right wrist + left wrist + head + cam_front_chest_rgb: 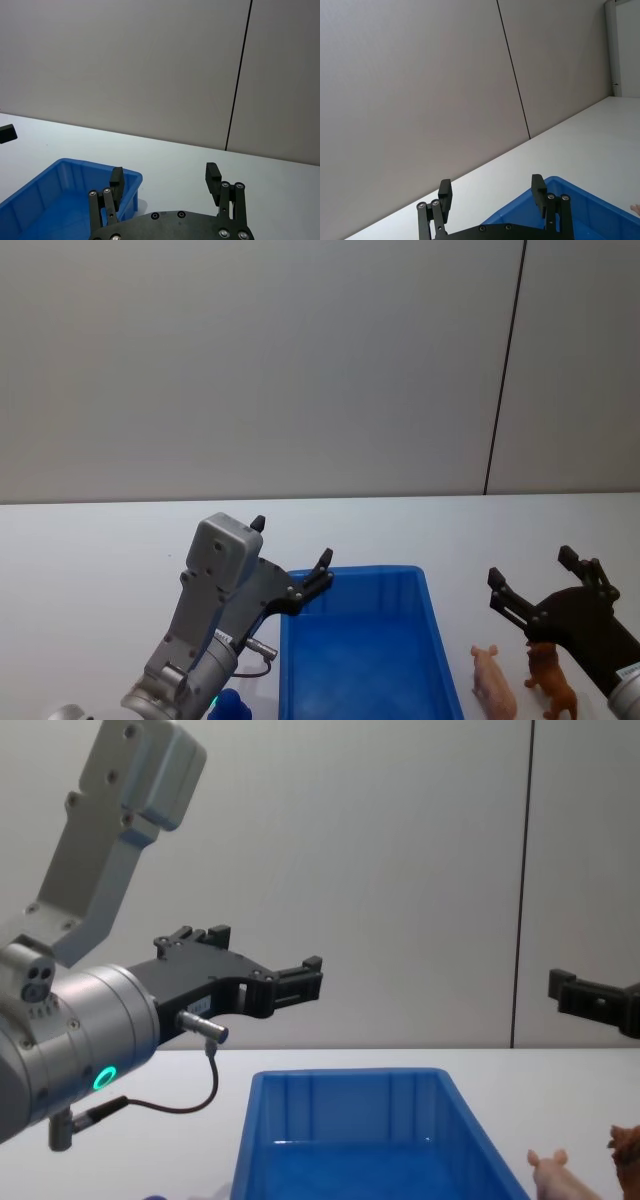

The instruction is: Pick up the two dolls from the table and place them into the box.

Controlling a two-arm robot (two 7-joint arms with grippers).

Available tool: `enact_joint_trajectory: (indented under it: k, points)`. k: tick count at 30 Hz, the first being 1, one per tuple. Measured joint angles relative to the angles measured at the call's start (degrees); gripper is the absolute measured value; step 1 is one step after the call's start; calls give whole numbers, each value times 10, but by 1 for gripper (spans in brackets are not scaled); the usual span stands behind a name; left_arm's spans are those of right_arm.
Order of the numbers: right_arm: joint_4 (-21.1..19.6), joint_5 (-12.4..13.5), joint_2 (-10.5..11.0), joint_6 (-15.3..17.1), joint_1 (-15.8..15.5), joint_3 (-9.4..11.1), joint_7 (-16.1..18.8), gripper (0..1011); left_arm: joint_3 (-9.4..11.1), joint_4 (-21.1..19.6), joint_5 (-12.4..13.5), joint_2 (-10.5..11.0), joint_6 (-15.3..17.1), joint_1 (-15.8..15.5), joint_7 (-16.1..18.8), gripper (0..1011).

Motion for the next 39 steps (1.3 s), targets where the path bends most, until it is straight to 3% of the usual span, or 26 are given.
enact_joint_trajectory:
  k: [28,39]
  points:
    - [5,7,3,-1,-2,6,-2,1001,0,0,0,0,0,0,0,1001]
    - [18,17,9,25,-1,16,-15,1001,0,0,0,0,0,0,0,1001]
